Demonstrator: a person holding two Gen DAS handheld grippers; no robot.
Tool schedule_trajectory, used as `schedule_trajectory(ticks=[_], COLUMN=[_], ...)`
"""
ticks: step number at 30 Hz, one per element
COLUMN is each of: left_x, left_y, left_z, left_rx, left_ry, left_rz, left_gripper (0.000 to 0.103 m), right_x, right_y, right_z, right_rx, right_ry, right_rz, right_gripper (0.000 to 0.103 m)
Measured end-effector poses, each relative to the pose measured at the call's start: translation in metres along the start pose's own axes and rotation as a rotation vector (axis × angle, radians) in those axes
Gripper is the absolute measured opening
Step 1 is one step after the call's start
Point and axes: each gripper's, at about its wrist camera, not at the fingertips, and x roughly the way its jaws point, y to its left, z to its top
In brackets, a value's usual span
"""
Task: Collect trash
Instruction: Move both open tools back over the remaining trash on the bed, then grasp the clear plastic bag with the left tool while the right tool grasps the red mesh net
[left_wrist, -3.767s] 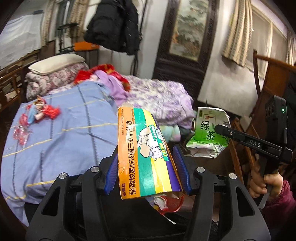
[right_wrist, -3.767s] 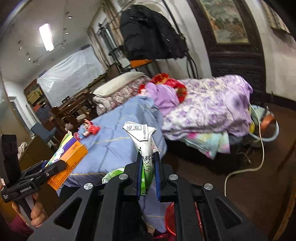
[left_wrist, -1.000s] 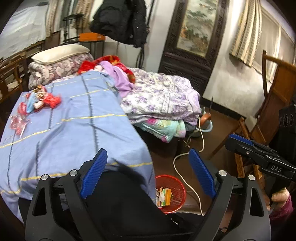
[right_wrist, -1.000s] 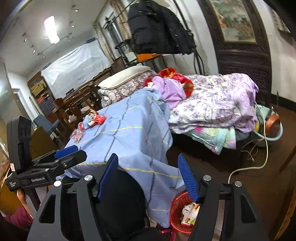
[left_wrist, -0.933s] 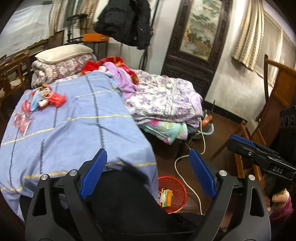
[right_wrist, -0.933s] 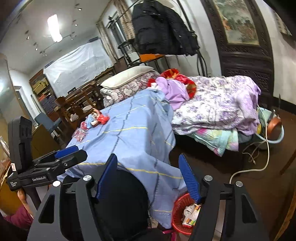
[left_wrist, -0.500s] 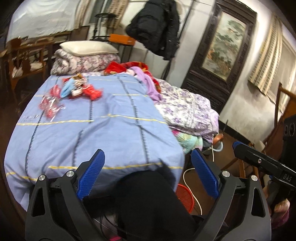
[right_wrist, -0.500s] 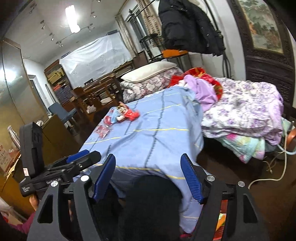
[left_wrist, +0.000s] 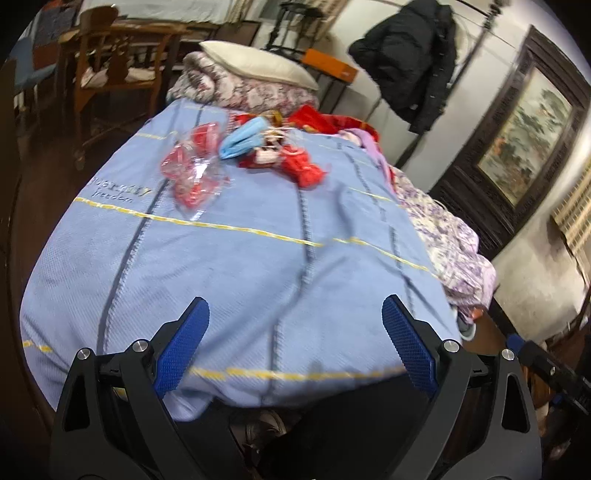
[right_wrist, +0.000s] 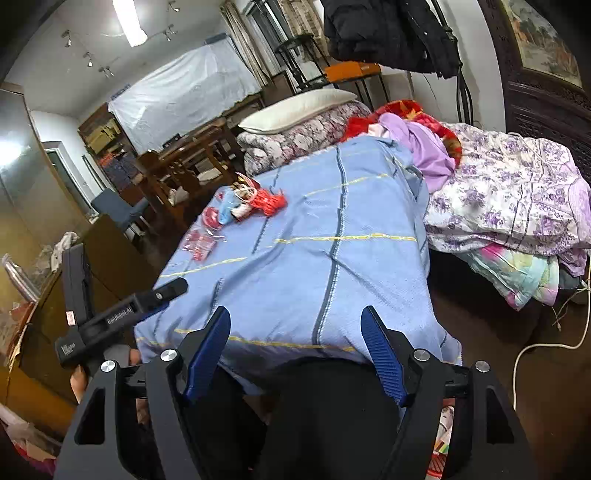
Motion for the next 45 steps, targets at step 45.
schedule_trajectory(ticks=[45], left_x=[0.091], left_y=[0.087], left_z=[0.097], left_rx=[-0.111], left_ry=[0.008], left_rz=[0.136], left_gripper=[0.074], right_x=[0.156], right_y=[0.030], right_z=[0.089], right_rx=[-0.028], right_ry=[0.116], right_rz=[0.018], right_gripper=[0.072])
